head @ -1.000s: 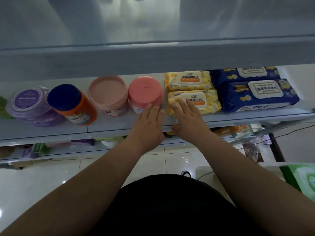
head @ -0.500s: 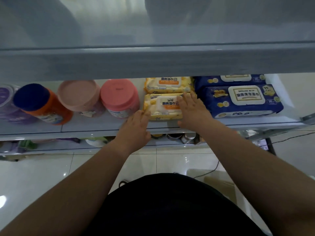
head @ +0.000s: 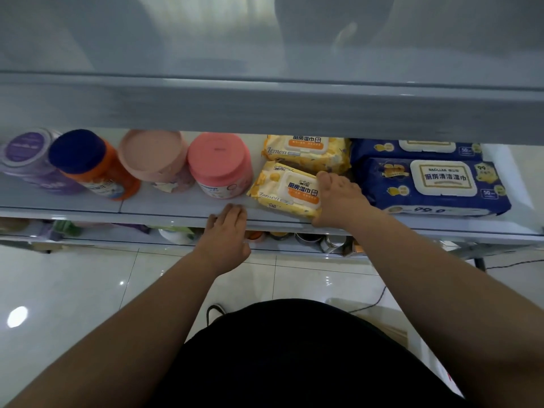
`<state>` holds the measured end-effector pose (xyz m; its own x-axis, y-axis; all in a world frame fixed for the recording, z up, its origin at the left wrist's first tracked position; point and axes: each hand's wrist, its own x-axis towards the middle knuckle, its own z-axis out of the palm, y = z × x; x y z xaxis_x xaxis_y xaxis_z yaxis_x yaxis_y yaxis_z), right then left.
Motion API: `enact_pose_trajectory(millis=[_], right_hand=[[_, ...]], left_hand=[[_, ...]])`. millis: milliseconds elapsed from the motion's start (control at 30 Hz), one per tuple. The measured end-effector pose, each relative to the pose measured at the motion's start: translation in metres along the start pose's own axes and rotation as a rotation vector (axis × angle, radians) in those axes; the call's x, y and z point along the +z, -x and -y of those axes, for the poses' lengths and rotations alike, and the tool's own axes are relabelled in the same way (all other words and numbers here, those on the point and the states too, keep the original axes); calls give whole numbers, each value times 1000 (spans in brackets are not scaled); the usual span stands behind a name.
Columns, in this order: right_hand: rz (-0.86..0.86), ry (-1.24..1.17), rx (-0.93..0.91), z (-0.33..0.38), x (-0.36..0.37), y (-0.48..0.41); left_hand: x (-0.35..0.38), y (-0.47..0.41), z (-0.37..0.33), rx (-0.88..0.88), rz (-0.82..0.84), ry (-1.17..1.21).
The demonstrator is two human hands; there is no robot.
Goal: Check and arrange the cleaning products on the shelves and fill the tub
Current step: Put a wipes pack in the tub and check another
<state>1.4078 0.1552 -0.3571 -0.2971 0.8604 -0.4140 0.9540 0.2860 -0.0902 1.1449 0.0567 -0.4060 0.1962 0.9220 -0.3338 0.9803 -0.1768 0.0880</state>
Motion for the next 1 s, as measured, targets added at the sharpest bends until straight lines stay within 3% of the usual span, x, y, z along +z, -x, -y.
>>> enact_pose_trajectory(millis=[167, 333, 467, 533, 600, 700, 833, 1000], right_hand=[[-44, -127, 33, 9, 7, 9], [-213, -264, -23, 21, 26, 41], [-401, -290, -149, 40, 31, 71], [-523, -241, -195, 52, 31, 80], [-618, -201, -169, 63, 34, 86], [-585, -288, -92, 76, 41, 93], [-412, -638, 12, 94, 34, 114], [-394, -1686, 361, 122, 35, 138]], left_hand=[[0, -2, 9, 5, -49, 235], [-39, 11, 13, -266, -119, 959], [-60, 17, 19, -322, 171, 1673], [-66, 19, 22, -249, 265, 1752], [-67, 18, 24, -209, 248, 1780], [-68, 23, 31, -216, 179, 1803], [-67, 32, 45, -178, 213, 1816], [-75, 42, 58, -210, 353, 1802]])
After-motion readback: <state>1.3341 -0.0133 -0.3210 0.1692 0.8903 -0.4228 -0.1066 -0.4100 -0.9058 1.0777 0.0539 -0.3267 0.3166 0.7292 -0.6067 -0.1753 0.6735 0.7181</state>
